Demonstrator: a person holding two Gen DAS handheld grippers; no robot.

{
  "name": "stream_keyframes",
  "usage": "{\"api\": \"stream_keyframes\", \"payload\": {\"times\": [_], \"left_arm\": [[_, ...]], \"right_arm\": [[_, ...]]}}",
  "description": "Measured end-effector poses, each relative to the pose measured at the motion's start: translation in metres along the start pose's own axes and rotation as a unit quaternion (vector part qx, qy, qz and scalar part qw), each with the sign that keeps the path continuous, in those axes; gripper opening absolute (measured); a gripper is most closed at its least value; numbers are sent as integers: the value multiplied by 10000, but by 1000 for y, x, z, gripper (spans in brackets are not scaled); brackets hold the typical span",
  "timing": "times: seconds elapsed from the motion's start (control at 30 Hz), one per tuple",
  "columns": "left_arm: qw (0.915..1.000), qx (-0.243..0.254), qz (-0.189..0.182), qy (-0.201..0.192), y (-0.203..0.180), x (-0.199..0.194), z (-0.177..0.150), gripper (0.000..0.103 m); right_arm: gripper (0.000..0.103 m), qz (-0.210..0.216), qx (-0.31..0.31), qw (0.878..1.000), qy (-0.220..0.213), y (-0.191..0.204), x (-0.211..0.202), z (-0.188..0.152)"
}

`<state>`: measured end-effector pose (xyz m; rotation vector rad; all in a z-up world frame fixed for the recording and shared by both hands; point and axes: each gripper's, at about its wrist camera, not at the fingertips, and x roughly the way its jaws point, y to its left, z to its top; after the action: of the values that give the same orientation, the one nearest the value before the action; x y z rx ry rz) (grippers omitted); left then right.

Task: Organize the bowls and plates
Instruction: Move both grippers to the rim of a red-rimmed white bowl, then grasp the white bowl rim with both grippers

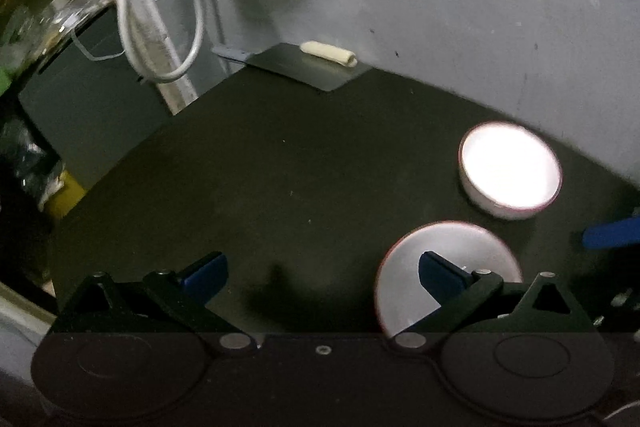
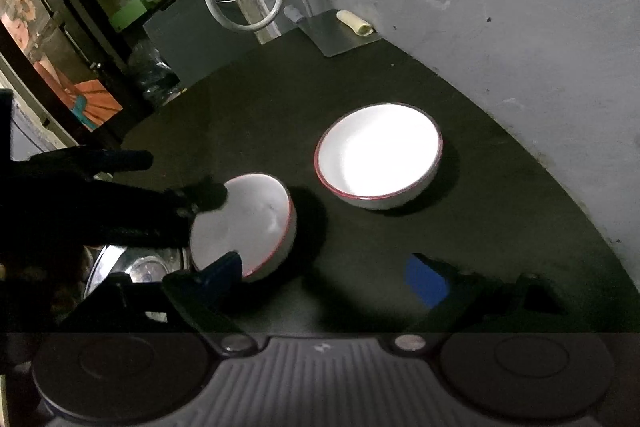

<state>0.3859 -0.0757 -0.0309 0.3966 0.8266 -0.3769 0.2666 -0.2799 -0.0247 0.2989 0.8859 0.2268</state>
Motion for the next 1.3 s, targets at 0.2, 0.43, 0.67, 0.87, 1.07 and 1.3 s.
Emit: {"api": "stream_keyframes", "payload": {"times": [0.2, 0.43, 0.67, 0.87, 1.07, 1.3], "left_arm": [[9991, 386, -156, 103, 3, 18, -2, 93], [9965, 658, -510, 50, 6, 24, -3, 92], [9938, 798, -770, 31, 4, 19, -3, 73], [9926, 629, -1031, 85, 0, 18, -3, 49], [9912, 401, -1244, 204, -4, 15, -3, 18], [9935, -110, -1085, 325, -6, 9, -3, 13]], "right_arm": [[88, 15, -66, 10000, -6, 7, 11, 8], [80, -84, -201, 9997, 63, 15, 18, 11], [61, -169, -264, 9993, 195, 19, 25, 8], [35, 50, -185, 9995, 262, 20, 30, 11], [24, 237, 10, 9992, 325, 17, 33, 12], [19, 320, 256, 9986, 339, 10, 36, 13]]}}
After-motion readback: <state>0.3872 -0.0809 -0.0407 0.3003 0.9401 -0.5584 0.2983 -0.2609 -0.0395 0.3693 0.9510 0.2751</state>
